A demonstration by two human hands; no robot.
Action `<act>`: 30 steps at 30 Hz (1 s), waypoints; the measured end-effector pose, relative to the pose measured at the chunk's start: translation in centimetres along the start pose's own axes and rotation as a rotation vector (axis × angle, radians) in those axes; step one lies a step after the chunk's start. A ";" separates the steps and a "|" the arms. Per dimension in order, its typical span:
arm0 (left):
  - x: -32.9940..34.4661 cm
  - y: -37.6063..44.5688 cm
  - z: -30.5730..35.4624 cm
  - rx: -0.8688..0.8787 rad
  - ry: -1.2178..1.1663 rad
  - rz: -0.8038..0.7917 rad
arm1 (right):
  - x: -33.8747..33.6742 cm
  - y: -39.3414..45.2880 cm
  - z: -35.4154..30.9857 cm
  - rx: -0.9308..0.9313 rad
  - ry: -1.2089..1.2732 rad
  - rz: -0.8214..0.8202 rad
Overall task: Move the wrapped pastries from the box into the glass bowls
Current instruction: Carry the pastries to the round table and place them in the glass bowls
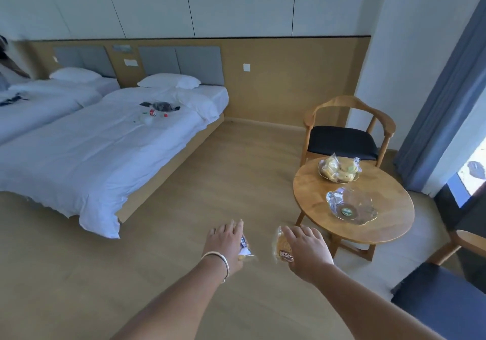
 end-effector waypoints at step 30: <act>1.4 45.9 -11.5 0.095 -0.098 -0.037 | -1.1 42.8 8.7 0.106 -0.025 -0.072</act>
Point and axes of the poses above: each hand's wrist, its own y-axis towards the middle knuckle, its own x-axis out of the palm, z = x × y, the point moved 4 cm from there along y, towards the middle knuckle, and after that the axes turned 2 degrees about y, right-handed, at the moved point
